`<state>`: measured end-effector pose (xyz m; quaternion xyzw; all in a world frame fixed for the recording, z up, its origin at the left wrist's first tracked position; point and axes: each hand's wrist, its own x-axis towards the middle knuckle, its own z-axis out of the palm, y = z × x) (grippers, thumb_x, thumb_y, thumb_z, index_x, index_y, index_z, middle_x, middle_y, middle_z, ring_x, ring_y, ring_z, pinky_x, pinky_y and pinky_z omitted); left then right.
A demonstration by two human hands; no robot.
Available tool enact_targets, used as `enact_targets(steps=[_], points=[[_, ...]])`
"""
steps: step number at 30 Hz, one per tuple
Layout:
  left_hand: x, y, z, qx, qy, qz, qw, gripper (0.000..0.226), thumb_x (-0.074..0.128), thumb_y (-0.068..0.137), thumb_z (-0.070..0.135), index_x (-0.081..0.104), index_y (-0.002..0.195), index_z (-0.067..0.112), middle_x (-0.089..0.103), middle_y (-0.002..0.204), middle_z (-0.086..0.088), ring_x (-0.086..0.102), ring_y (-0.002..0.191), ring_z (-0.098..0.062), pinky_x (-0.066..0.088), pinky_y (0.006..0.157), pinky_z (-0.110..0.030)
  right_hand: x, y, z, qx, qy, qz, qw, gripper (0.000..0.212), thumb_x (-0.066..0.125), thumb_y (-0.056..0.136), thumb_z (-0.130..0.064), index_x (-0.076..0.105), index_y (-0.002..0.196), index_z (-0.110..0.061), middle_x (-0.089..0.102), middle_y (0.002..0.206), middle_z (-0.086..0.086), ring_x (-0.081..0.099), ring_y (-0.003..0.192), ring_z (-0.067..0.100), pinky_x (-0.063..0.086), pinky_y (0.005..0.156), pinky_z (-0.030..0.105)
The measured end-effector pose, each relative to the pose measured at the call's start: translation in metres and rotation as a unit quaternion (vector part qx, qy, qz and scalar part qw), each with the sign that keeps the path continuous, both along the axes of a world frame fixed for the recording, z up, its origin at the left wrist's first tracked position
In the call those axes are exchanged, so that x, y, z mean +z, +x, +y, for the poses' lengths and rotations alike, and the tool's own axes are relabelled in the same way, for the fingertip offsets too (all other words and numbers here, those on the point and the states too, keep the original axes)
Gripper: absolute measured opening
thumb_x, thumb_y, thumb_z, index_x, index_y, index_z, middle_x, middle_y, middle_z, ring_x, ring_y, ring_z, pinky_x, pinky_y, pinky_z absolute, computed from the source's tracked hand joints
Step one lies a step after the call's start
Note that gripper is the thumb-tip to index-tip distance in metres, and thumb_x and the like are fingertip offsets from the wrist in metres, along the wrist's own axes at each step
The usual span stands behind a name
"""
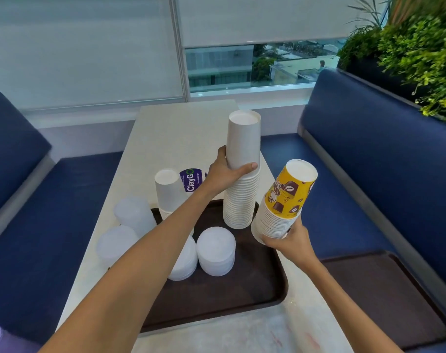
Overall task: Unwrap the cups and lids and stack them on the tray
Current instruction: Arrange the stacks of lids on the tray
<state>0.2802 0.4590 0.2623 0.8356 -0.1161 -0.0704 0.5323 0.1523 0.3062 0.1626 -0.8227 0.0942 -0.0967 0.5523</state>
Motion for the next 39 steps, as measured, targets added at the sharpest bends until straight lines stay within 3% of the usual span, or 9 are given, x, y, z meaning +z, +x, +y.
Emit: enact_targets(steps=[4,7,10,13,16,21,24,26,39], points=[[0.011,-0.007,0.011,0.009,0.031,-0.012,0.999,0.088,0.067,0.083,0.043,0.014,0.149,0.022,0.036,0.148,-0.008,0.043,0.131,-0.027,0.041,0.103,-0.043,0.02,-0.001,0.006,0.021,-0.007,-0.025,0.999,0.088,0.088,0.062,-0.018,0.035,0.133,-0.021,0.052,0.116,-0.014,0.053,0.096,-0.005,0.044,0.069,0.004],[0.026,-0.015,0.045,0.058,0.076,-0.137,0.986,0.078,0.07,0.084,0.037,0.026,0.146,0.021,0.047,0.138,-0.009,0.047,0.124,-0.024,0.043,0.1,-0.038,0.032,0.003,0.02,0.049,-0.012,-0.04,0.998,0.091,0.088,0.062,-0.019,0.036,0.137,-0.018,0.055,0.121,-0.009,0.055,0.104,0.004,0.047,0.076,0.009],[0.033,-0.016,0.088,0.089,0.199,-0.246,0.944,0.059,0.066,0.087,0.032,0.041,0.139,0.02,0.048,0.137,-0.007,0.043,0.126,-0.023,0.038,0.098,-0.031,0.04,0.014,0.042,0.09,-0.021,-0.041,0.995,0.093,0.089,0.062,-0.026,0.036,0.138,-0.02,0.054,0.12,-0.013,0.054,0.103,0.002,0.048,0.082,0.014],[0.023,-0.015,0.119,0.064,0.345,-0.197,0.916,0.067,0.07,0.082,0.038,0.039,0.141,0.024,0.033,0.147,-0.009,0.029,0.135,-0.028,0.035,0.104,-0.04,0.047,0.028,0.068,0.132,-0.04,-0.049,0.989,0.094,0.088,0.063,-0.026,0.033,0.139,-0.02,0.052,0.118,-0.015,0.053,0.103,0.002,0.045,0.077,0.007],[0.001,-0.015,0.128,0.021,0.398,-0.117,0.91,0.08,0.071,0.081,0.038,0.028,0.147,0.027,0.02,0.153,-0.011,0.025,0.138,-0.032,0.034,0.106,-0.045,0.053,0.044,0.087,0.152,-0.048,-0.059,0.985,0.094,0.088,0.063,-0.024,0.032,0.139,-0.022,0.053,0.115,-0.016,0.053,0.099,0.001,0.043,0.068,0.002],[-0.007,-0.003,0.13,0.03,0.409,-0.115,0.905,0.072,0.071,0.084,0.027,0.032,0.144,0.027,0.033,0.145,-0.011,0.046,0.123,-0.03,0.046,0.096,-0.039,0.049,0.073,0.104,0.156,-0.065,-0.058,0.984,0.087,0.09,0.059,-0.021,0.036,0.127,-0.023,0.059,0.115,-0.007,0.056,0.099,0.006,0.044,0.07,0.006],[-0.005,0.003,0.138,0.028,0.434,-0.128,0.891,0.071,0.07,0.084,0.023,0.032,0.144,0.026,0.034,0.144,-0.011,0.042,0.125,-0.03,0.045,0.097,-0.039,0.04,0.087,0.111,0.155,-0.081,-0.042,0.984,0.091,0.091,0.055,-0.024,0.038,0.128,-0.015,0.06,0.118,0.0,0.061,0.104,0.018,0.054,0.079,0.029],[-0.004,0.008,0.146,0.027,0.447,-0.131,0.885,0.071,0.07,0.084,0.023,0.033,0.144,0.025,0.036,0.144,-0.01,0.041,0.126,-0.03,0.044,0.098,-0.04,0.034,0.097,0.118,0.156,-0.095,-0.03,0.983,0.095,0.092,0.054,-0.026,0.037,0.13,-0.014,0.06,0.121,0.002,0.06,0.106,0.021,0.054,0.083,0.034],[-0.009,0.018,0.152,0.039,0.474,-0.169,0.864,0.075,0.07,0.084,0.026,0.027,0.146,0.018,0.039,0.143,-0.01,0.043,0.125,-0.026,0.041,0.097,-0.034,-0.015,0.149,0.131,0.174,-0.091,0.138,0.971,0.095,0.09,0.06,-0.017,0.031,0.135,-0.013,0.052,0.134,0.006,0.049,0.124,0.025,0.041,0.093,0.029]])
